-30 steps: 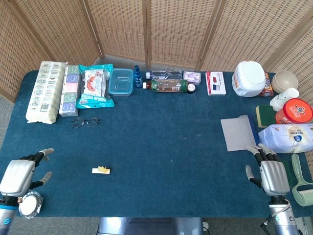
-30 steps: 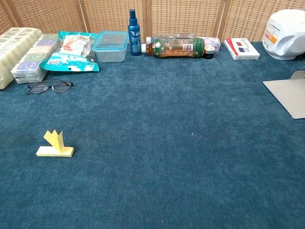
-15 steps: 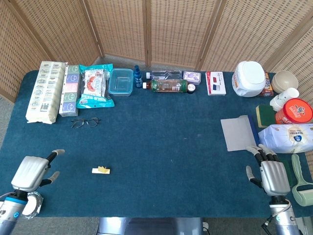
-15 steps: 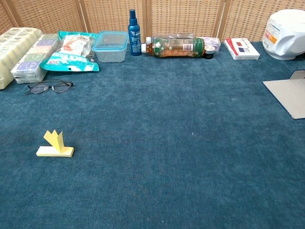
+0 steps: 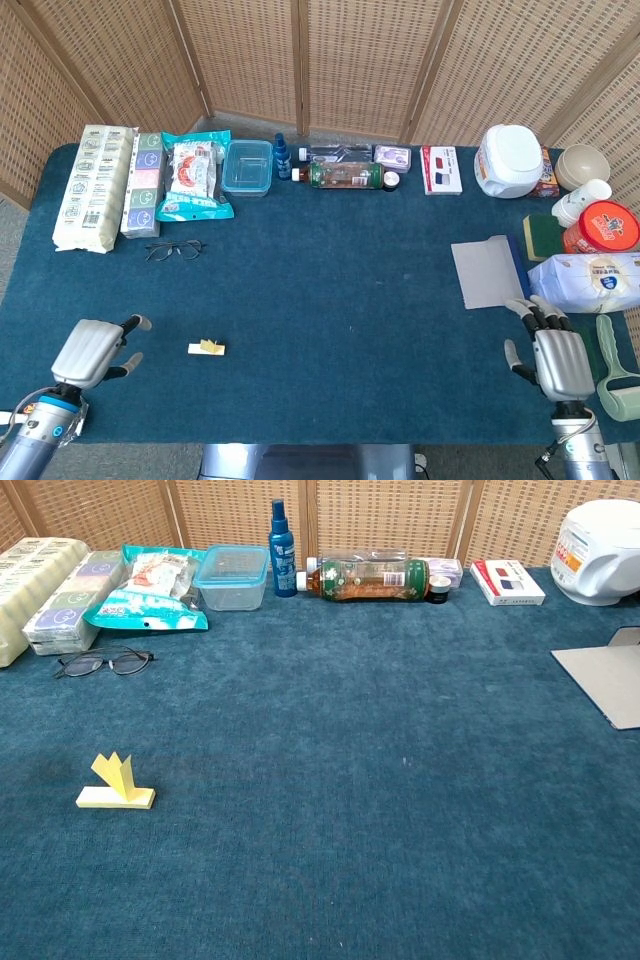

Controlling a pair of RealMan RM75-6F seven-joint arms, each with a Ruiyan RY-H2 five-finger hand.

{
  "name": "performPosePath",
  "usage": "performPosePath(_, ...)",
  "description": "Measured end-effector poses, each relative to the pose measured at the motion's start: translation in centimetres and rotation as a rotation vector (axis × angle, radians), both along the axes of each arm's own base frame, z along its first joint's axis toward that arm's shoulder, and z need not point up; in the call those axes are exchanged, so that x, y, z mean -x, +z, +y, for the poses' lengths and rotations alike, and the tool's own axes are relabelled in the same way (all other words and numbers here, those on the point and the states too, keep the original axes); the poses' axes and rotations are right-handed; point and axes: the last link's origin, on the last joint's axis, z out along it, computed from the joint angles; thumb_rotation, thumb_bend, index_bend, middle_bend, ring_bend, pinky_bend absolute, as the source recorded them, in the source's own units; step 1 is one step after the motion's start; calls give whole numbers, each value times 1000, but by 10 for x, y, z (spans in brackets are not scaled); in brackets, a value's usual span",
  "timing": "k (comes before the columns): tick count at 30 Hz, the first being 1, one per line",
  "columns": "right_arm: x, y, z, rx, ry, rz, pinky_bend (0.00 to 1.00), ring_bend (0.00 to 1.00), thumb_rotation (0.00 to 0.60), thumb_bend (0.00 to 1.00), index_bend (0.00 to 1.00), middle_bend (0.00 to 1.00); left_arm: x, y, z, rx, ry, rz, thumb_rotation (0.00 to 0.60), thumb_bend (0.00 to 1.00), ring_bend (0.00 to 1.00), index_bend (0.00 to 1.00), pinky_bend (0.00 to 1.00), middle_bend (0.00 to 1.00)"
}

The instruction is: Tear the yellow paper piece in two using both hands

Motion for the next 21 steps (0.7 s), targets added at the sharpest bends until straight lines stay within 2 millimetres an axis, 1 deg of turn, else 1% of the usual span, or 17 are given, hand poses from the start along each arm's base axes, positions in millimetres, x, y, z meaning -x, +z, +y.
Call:
performPosePath(4,2,0,1,-3,-7,3,193,138,600,472,223,276,-1,-10,2,21,3,-6,600,269,1000,379,1000,1000)
performPosePath(14,4,2,3,8,-9,-2,193,138,600,472,224,276,1,-46,11,72,14,-4,600,280,1000,407,1000,1000)
performPosePath(21,5,3,3,8,-16,1,193,138,600,472,225,275,-1,-64,17,101,17,-6,600,281,1000,427,1000,1000)
